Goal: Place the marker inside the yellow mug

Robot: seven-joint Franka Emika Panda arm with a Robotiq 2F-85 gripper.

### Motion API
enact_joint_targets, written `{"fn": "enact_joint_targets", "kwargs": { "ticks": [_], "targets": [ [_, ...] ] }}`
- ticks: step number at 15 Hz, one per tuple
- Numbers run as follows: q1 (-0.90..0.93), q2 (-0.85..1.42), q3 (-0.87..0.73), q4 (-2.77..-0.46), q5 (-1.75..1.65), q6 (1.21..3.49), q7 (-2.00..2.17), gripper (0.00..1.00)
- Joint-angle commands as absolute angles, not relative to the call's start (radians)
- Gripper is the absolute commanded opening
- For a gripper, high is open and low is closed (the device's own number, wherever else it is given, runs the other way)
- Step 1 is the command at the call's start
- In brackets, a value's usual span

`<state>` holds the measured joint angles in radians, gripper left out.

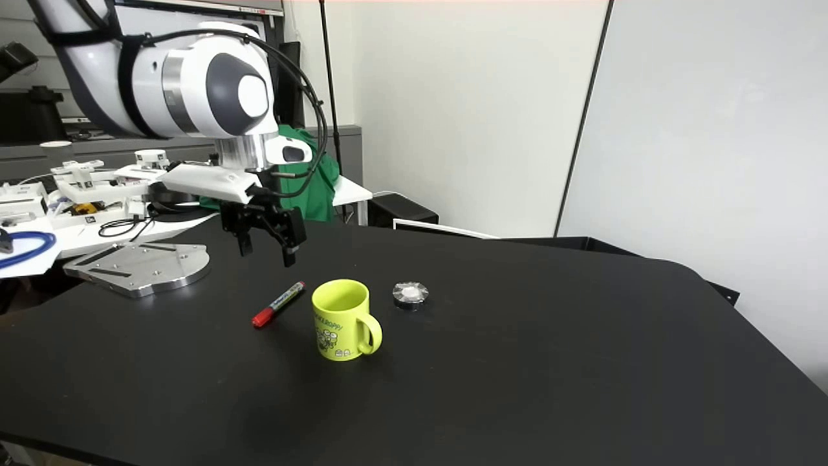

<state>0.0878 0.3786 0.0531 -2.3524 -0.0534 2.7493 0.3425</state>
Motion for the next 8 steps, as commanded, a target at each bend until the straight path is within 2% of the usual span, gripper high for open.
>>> {"fn": "enact_joint_targets", "kwargs": {
  "ticks": [1,8],
  "targets": [
    [0.072,0.454,0.082,-2.314,0.025,2.805,0.218,1.00],
    [0.061,0.534,0.091,-2.291,0.103,2.845,0.144,1.00]
  ]
}}
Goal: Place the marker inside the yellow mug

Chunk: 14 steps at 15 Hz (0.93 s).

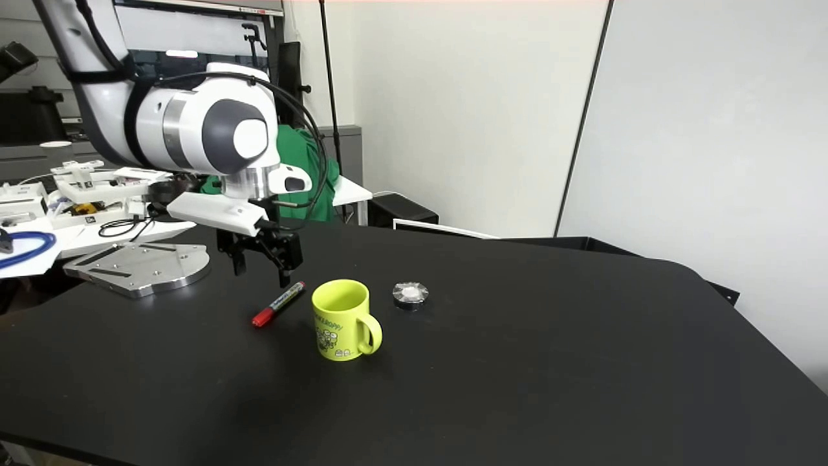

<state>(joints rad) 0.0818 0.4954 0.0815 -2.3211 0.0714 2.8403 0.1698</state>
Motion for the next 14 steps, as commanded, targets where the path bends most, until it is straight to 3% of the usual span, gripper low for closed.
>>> {"fn": "enact_joint_targets", "kwargs": {
  "ticks": [1,14],
  "targets": [
    [0.064,0.542,0.083,-2.289,0.104,2.848,0.144,1.00],
    [0.060,0.620,0.042,-2.262,0.110,2.851,0.159,1.00]
  ]
}}
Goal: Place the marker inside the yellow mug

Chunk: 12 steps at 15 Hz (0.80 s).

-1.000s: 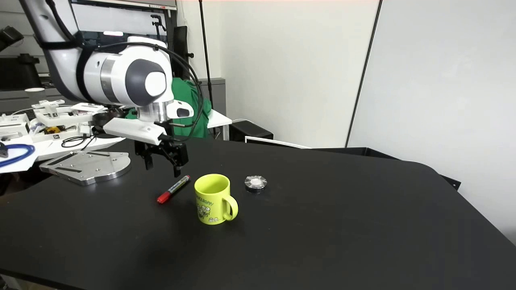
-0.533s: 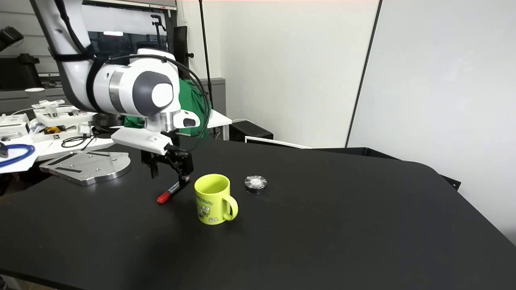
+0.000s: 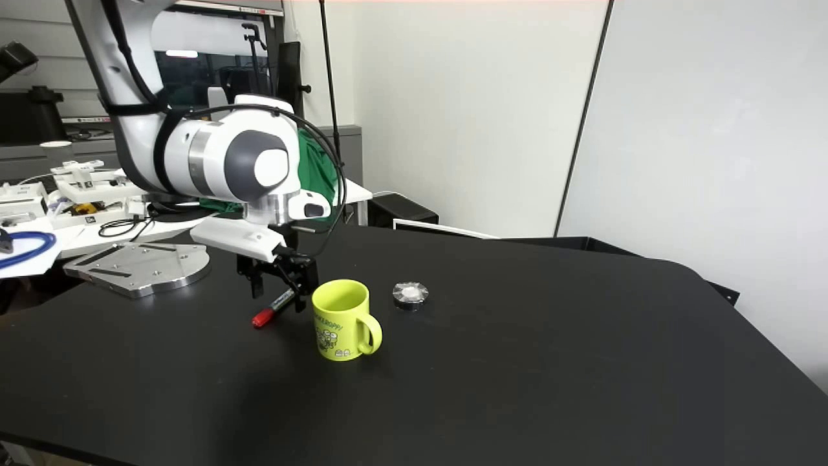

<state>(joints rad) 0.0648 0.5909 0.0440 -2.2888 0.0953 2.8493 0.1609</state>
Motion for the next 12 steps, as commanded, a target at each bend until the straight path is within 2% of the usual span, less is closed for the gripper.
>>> {"fn": "enact_joint_targets", "kwargs": {
  "ticks": [1,5,6,8,12],
  "targets": [
    [0.065,0.624,0.035,-2.260,0.108,2.850,0.165,1.00],
    [0.070,0.635,0.020,-2.257,0.104,2.847,0.171,0.99],
    [0.080,0.638,0.008,-2.255,0.100,2.842,0.181,0.75],
    [0.088,0.643,-0.001,-2.248,0.101,2.838,0.190,0.71],
    [0.098,0.645,-0.018,-2.240,0.102,2.832,0.205,0.42]
  ]
}}
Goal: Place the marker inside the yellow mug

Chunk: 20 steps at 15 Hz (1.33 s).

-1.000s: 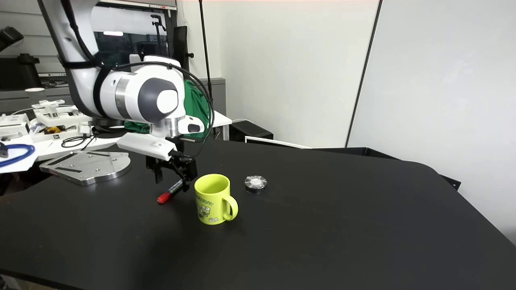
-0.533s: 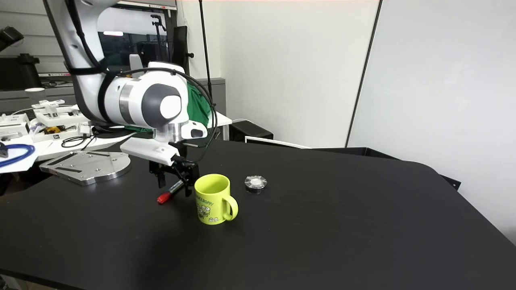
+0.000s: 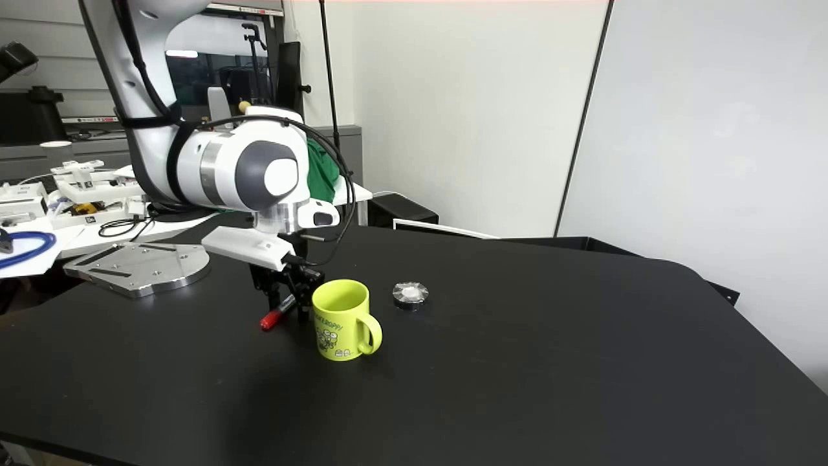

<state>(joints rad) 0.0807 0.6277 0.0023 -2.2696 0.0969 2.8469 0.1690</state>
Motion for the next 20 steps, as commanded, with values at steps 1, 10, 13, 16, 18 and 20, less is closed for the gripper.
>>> {"fn": "enact_joint_targets", "kwargs": {
  "ticks": [1,10,13,16,18,20],
  "targets": [
    [0.152,0.639,-0.077,-2.234,0.068,2.795,0.245,0.34],
    [0.095,0.616,-0.039,-2.210,0.131,2.744,0.246,0.05],
    [0.057,0.575,-0.005,-2.180,0.173,2.656,0.228,0.05],
    [0.010,0.520,0.037,-2.129,0.240,2.492,0.211,0.05],
    [-0.007,0.471,0.038,-2.102,0.269,2.404,0.213,0.05],
    [-0.037,0.421,0.040,-2.076,0.319,2.317,0.196,0.05]
  ]
}}
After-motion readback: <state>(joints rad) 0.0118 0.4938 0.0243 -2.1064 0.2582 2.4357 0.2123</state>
